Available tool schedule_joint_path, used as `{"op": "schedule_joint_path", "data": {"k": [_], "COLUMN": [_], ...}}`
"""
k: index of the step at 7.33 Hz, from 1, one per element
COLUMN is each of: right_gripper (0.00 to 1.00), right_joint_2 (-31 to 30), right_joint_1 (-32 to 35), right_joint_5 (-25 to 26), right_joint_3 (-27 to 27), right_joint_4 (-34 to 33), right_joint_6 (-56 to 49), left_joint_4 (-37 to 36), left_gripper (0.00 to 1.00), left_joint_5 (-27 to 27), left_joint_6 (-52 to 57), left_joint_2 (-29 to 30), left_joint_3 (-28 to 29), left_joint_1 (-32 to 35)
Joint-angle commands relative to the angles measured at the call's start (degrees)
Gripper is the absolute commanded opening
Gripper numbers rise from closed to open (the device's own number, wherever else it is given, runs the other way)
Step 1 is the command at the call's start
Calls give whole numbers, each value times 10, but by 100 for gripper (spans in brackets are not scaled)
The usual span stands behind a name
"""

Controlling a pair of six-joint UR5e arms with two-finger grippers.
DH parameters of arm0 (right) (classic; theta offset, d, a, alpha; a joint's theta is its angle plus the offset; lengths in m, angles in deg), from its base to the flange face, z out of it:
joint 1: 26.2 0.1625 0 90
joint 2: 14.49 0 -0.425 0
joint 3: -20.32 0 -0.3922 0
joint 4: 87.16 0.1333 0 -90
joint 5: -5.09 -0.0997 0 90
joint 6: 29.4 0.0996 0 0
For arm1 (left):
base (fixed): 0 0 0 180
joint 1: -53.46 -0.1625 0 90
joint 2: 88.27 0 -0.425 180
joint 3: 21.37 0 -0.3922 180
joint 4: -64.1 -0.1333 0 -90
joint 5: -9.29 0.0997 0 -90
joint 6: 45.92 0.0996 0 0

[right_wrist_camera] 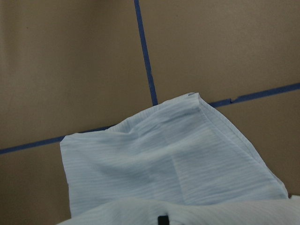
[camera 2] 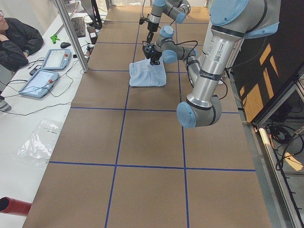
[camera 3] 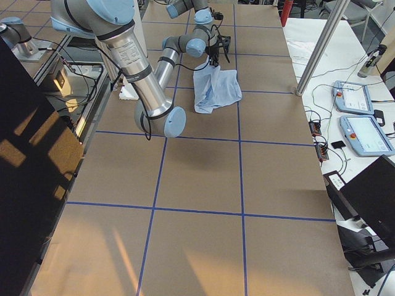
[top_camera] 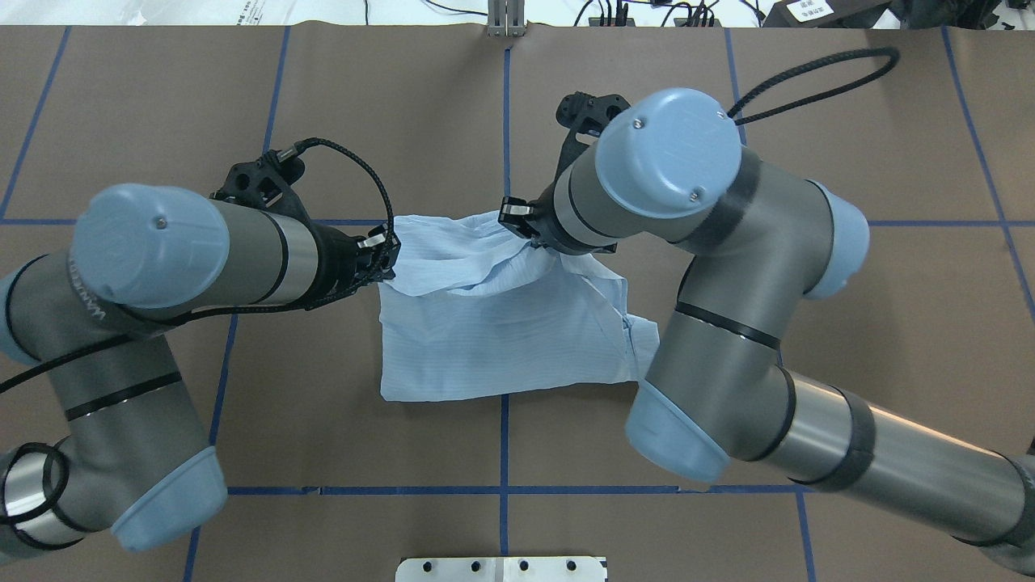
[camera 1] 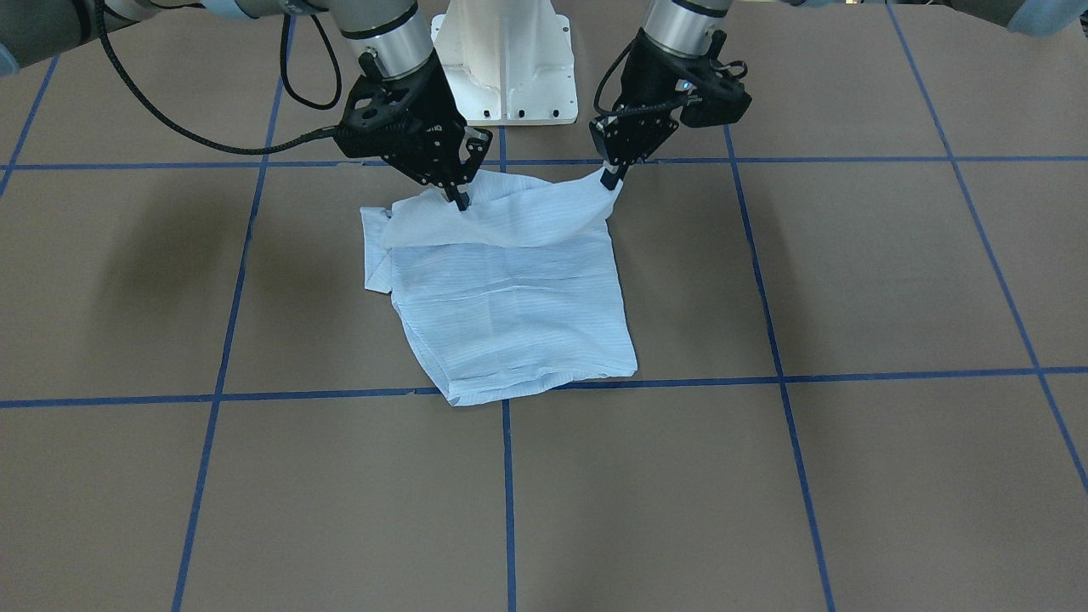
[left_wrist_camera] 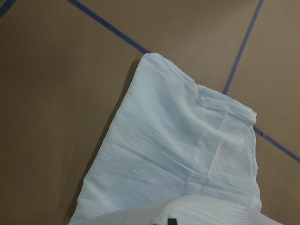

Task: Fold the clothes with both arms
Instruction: 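Lay the near edge over the far edge and release both grippers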

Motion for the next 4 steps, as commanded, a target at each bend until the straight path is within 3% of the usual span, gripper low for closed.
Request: {"op": "schedule_joint_path", "data": {"k": [1,2,4], "right_gripper": [0,0,0], "right_joint_2": [62,75,76], "right_joint_1": [17,24,27], "right_joint_5": [0,-1,-3], "right_joint_3": [-142,-188,-203], "right_joint_4": [50,69,75], "right_joint_6": [-16,-16,-17], "left_joint_4": [41,42,83], "left_gripper": [0,0,0], "left_joint_5": [-1,-1,0], "left_joint_6": [21,21,20], "left_joint_2": [6,7,33], "left_joint_3": [49,56,112], "left_joint_1": [28,36,38]}}
